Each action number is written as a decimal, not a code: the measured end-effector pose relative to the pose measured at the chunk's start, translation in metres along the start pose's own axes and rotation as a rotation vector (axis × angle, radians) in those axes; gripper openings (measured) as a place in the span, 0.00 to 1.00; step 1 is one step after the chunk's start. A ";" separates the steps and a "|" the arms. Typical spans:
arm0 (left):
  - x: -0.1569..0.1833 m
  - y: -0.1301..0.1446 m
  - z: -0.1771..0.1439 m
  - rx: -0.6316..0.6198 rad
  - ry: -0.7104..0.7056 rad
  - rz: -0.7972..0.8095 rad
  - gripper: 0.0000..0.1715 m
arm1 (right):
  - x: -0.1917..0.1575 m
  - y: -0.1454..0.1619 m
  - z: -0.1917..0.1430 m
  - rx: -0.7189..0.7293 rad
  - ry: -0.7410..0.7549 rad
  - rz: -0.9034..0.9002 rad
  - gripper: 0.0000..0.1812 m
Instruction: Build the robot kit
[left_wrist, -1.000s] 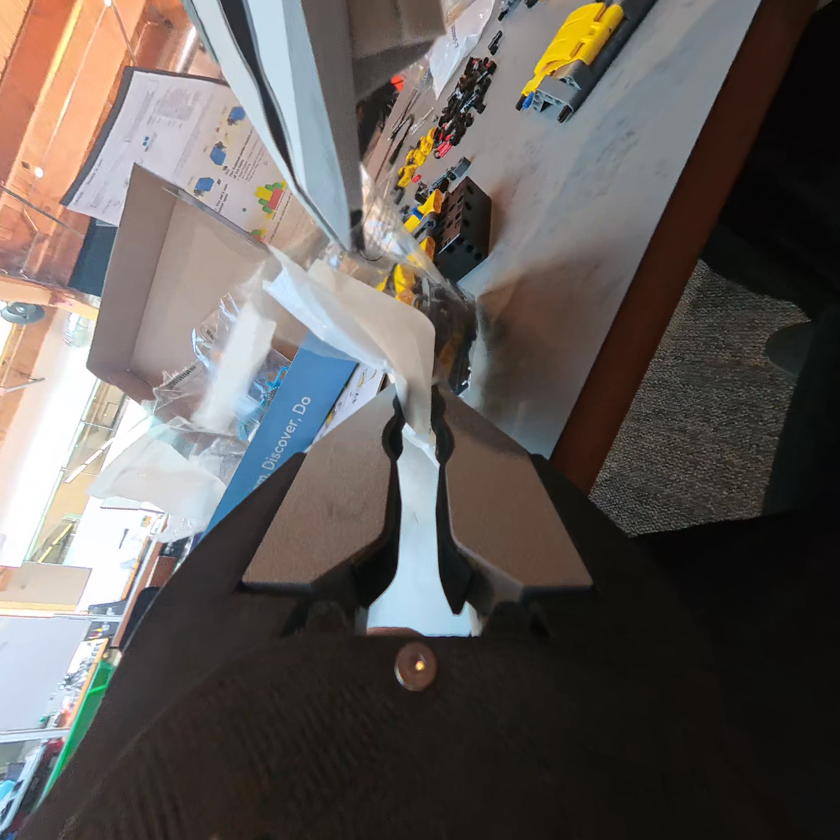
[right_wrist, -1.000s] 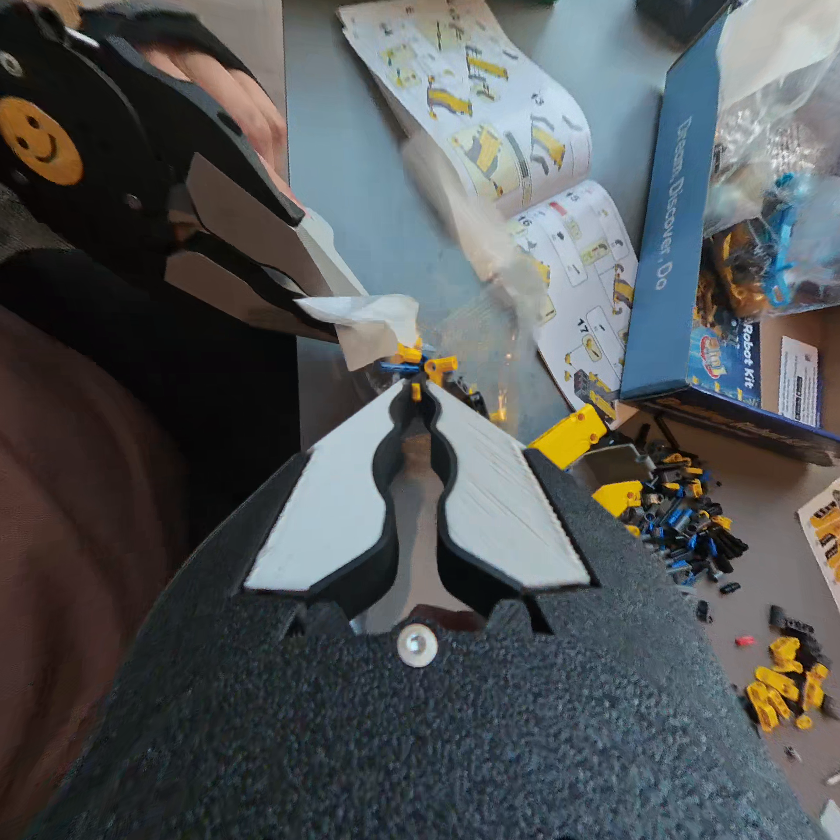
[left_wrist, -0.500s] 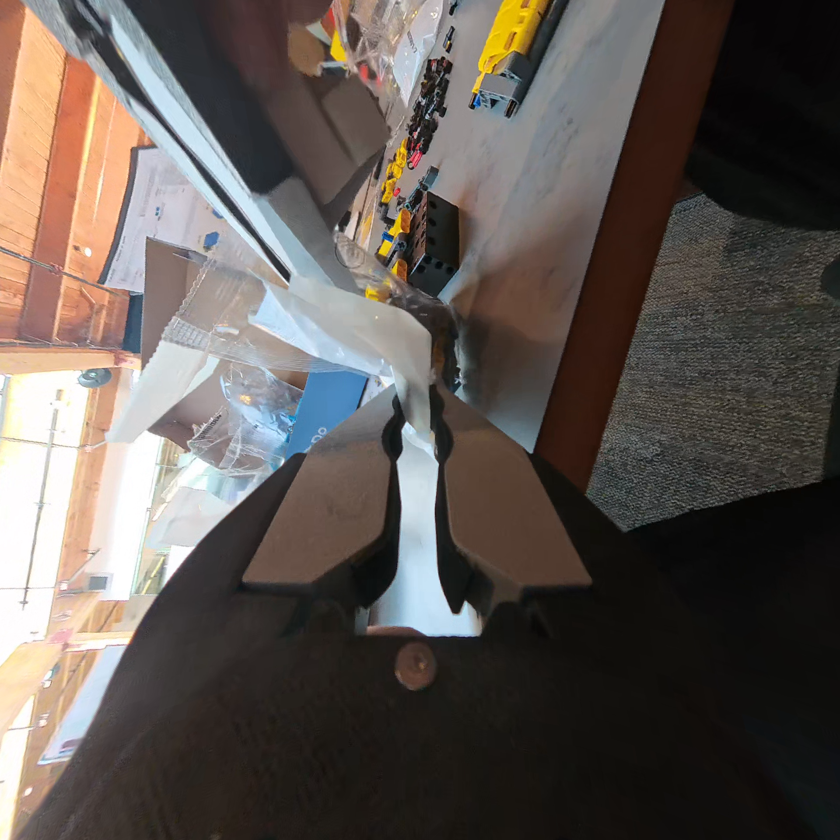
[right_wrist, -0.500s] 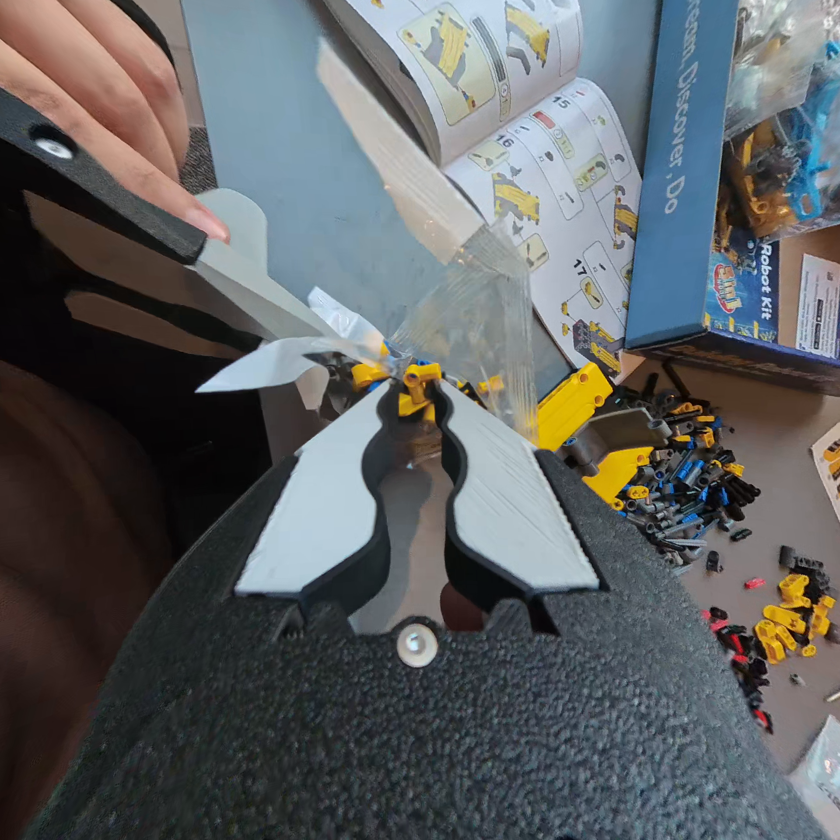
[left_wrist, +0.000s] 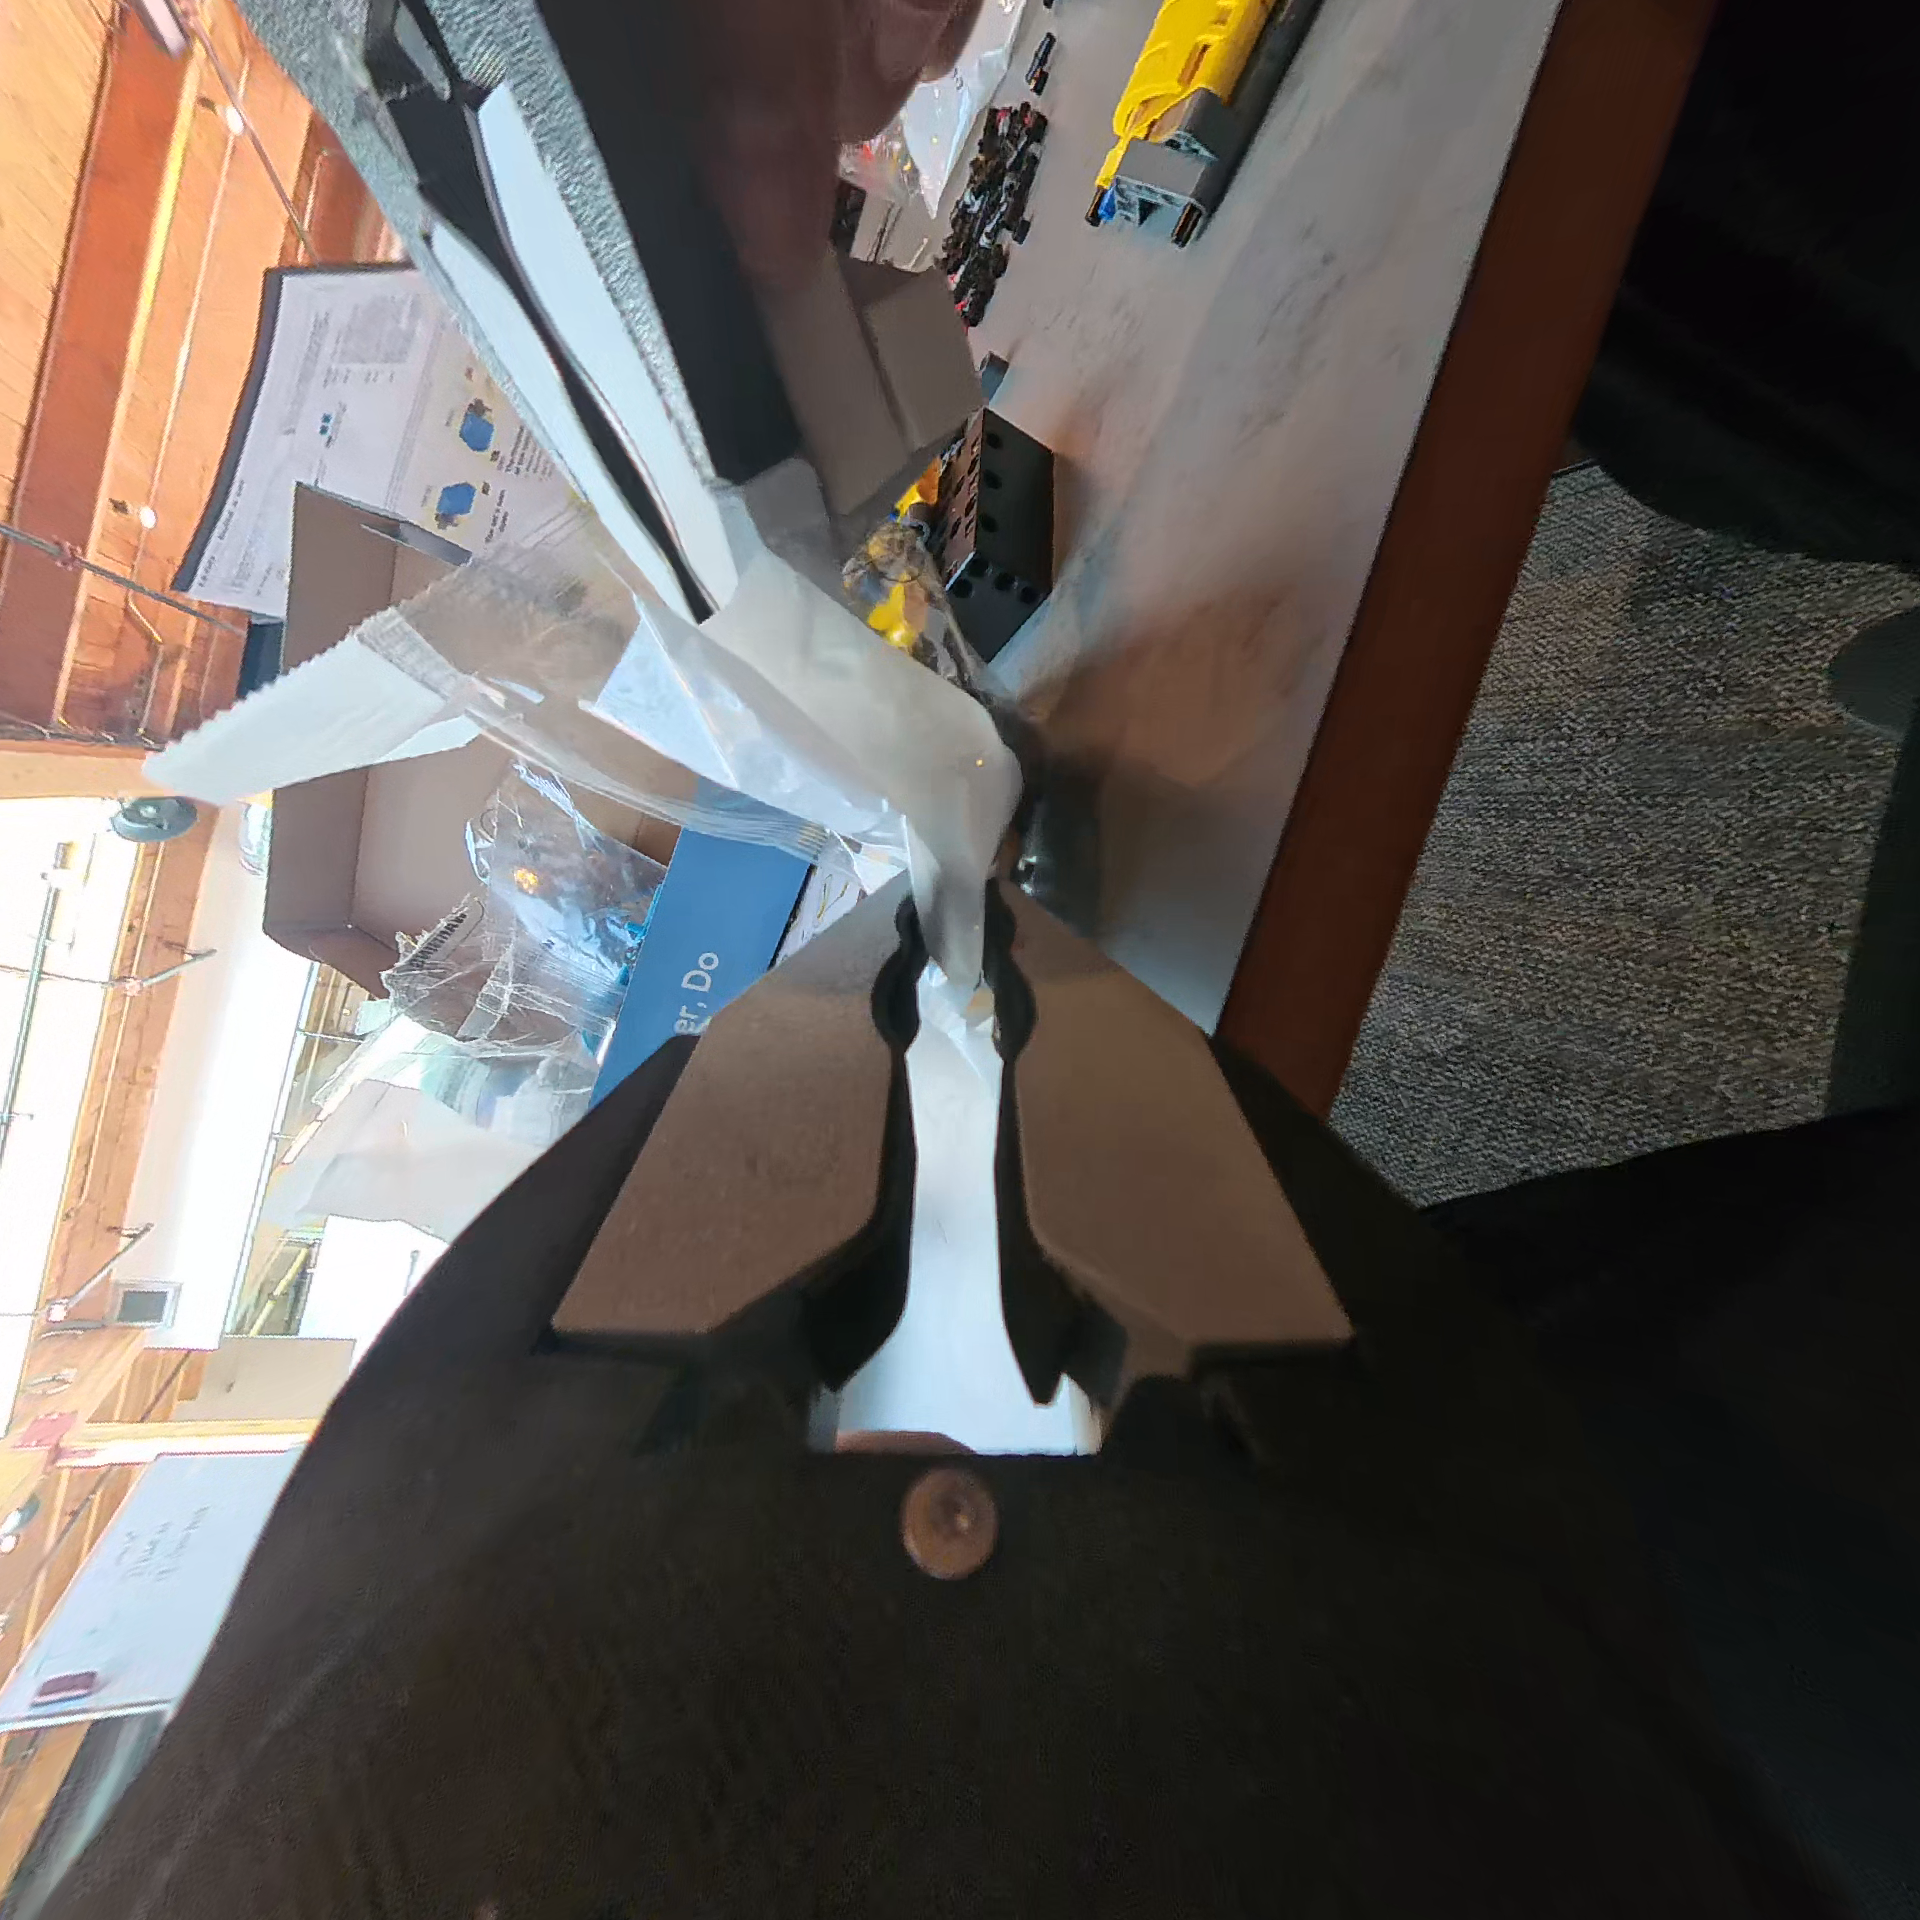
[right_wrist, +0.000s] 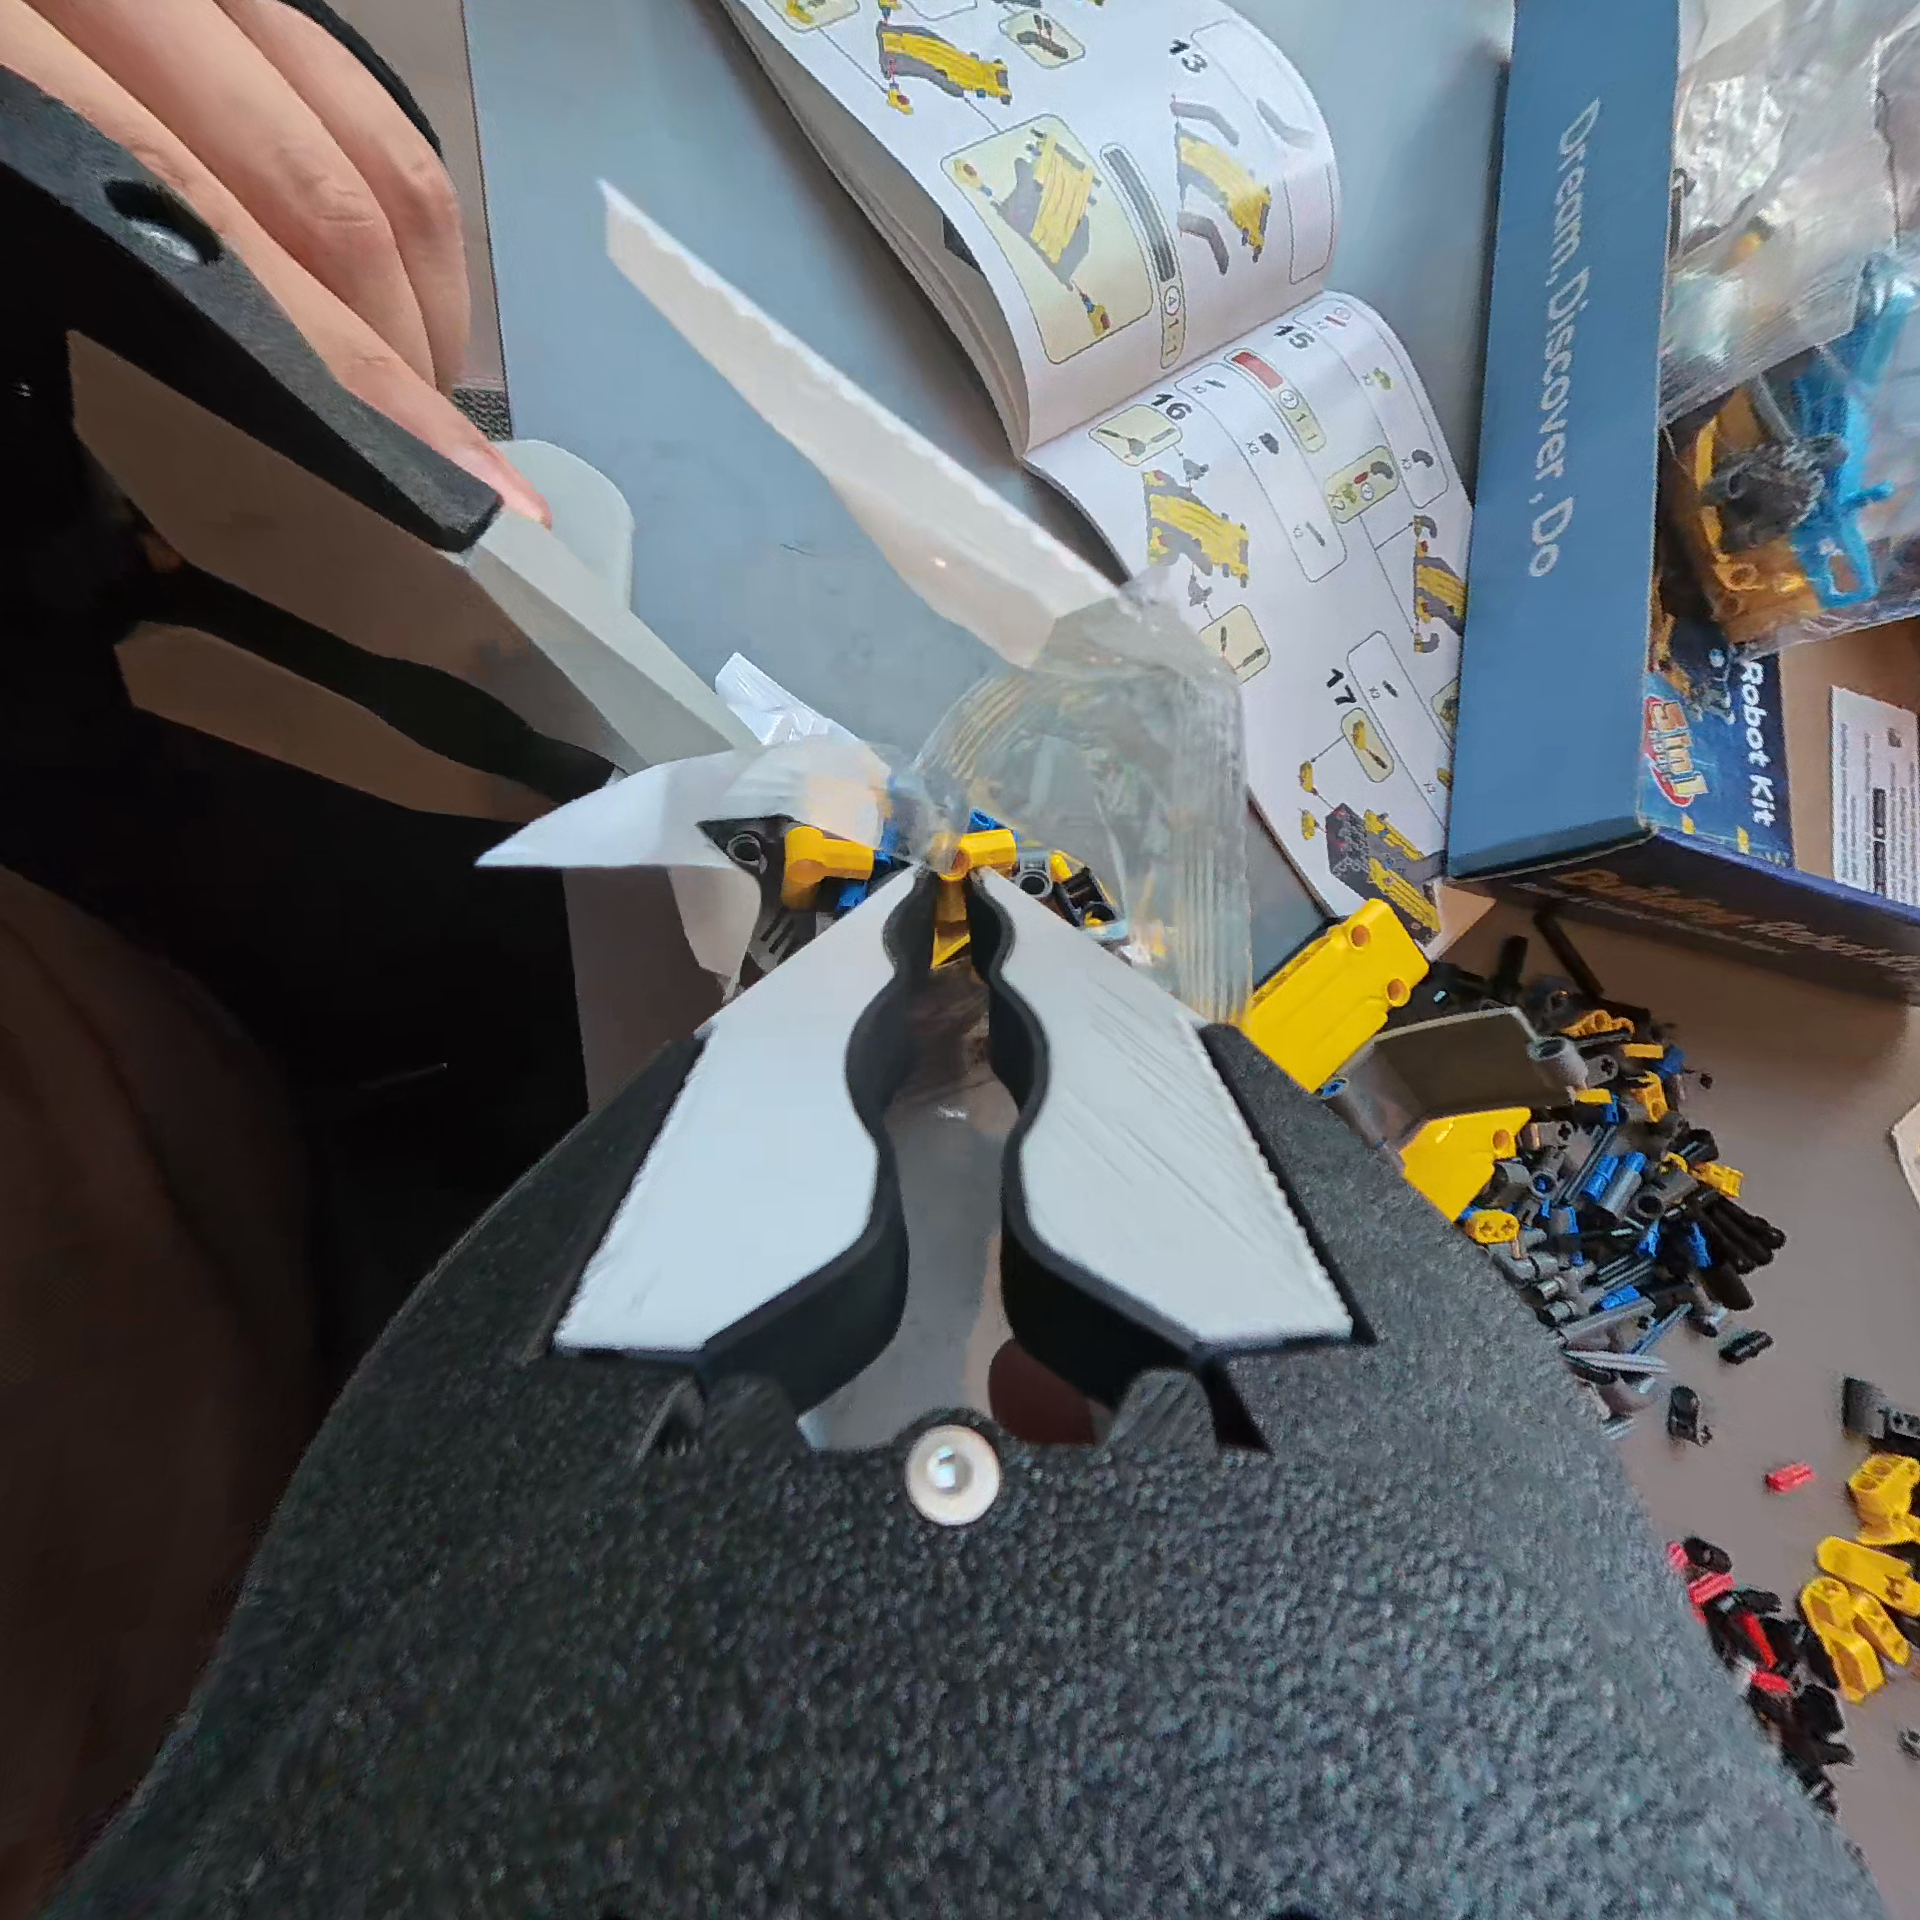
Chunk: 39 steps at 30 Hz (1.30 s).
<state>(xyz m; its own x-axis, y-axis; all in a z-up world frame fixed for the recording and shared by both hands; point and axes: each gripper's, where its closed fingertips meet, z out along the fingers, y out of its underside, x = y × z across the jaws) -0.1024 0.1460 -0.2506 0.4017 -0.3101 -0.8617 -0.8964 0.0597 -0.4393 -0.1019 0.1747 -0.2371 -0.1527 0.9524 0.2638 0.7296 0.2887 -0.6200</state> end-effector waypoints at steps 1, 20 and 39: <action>0.000 0.001 0.001 0.001 0.003 -0.019 0.03 | 0.000 0.000 0.000 0.007 0.005 -0.001 0.02; -0.007 0.010 0.004 -0.017 0.006 -0.170 0.03 | 0.018 -0.031 -0.089 0.446 -0.016 0.279 0.02; -0.011 0.014 0.012 -0.036 0.005 -0.244 0.03 | 0.082 0.216 -0.118 -0.214 0.138 0.401 0.02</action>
<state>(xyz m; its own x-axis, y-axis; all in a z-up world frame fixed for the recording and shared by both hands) -0.1167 0.1620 -0.2500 0.6066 -0.3157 -0.7297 -0.7788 -0.0513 -0.6252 0.1219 0.3042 -0.2626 0.2486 0.9585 0.1398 0.8358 -0.1393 -0.5310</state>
